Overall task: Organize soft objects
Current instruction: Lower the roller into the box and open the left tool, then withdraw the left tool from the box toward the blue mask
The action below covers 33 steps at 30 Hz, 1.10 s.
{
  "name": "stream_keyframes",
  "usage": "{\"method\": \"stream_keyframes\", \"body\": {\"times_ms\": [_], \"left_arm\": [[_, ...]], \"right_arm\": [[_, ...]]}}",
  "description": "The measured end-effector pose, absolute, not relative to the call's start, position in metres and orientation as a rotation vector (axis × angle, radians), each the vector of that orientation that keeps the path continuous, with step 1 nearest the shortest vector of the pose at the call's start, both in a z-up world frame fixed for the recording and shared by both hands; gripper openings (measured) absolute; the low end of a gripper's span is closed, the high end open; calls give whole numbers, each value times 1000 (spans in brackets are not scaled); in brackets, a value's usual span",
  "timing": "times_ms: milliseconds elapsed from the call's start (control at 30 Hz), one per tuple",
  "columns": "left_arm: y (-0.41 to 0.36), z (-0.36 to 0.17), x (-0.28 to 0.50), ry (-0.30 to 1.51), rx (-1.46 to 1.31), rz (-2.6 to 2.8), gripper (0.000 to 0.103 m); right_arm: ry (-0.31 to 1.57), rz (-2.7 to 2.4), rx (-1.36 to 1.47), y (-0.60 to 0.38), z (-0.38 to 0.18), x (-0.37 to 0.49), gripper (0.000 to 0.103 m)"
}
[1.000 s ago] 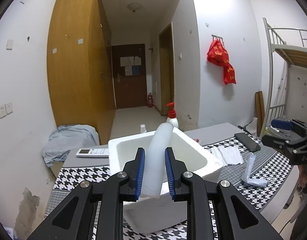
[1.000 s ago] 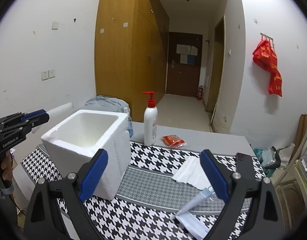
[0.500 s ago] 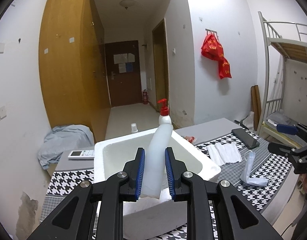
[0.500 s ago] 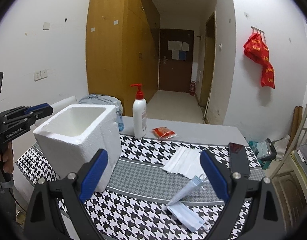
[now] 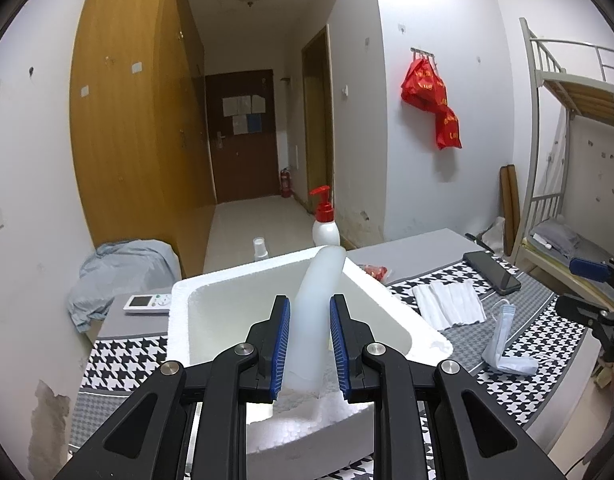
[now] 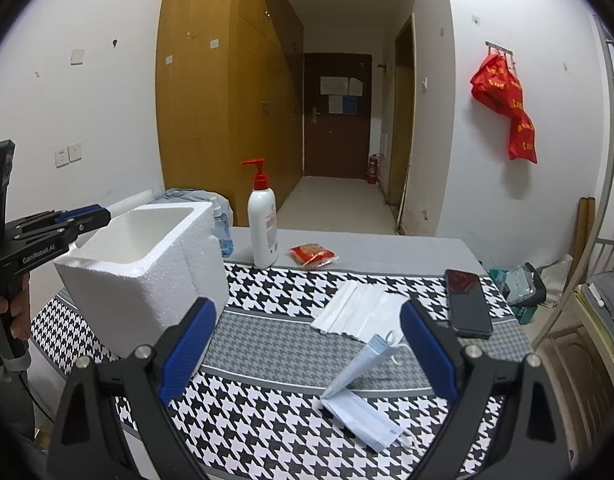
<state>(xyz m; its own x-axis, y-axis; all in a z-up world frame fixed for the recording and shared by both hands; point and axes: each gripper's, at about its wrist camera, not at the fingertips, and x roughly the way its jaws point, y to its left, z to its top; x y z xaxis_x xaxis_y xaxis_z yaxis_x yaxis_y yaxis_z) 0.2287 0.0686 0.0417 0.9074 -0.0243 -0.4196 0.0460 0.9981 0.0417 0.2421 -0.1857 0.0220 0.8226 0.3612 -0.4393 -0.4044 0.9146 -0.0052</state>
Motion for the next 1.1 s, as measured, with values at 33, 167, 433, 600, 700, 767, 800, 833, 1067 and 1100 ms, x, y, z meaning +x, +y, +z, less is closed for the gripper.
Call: {"method": "stream_keyframes", "body": {"times_ms": [33,167,433,600,700,767,800,833,1067,1100], "left_arm": [[69,41,230,435,49,-35,22],[71,40,236,450,50,-28,22],[74,41,234,413,40,24,86],[75,46,224,367,24,29,102],[72,49,216,344,37,21,102],[68,52,210,335,45,13,102],[67,52,208,333,45,9,102],[66,53,206,333,47,7,102],[60,60,193,317,63,12,102],[59,61,190,314,65,12,102]], "right_arm": [[449,405,-100,-186,21,241,95],[453,396,-95,-186,20,241,95],[460,384,-87,-187,18,240,95],[450,383,-86,-188,21,236,96],[449,374,-83,-189,21,234,95],[448,378,-72,-190,22,232,96],[447,382,-66,-190,22,231,96],[443,385,-65,-190,23,228,96],[423,387,-68,-192,29,217,96],[419,390,-67,-192,29,215,96]]}}
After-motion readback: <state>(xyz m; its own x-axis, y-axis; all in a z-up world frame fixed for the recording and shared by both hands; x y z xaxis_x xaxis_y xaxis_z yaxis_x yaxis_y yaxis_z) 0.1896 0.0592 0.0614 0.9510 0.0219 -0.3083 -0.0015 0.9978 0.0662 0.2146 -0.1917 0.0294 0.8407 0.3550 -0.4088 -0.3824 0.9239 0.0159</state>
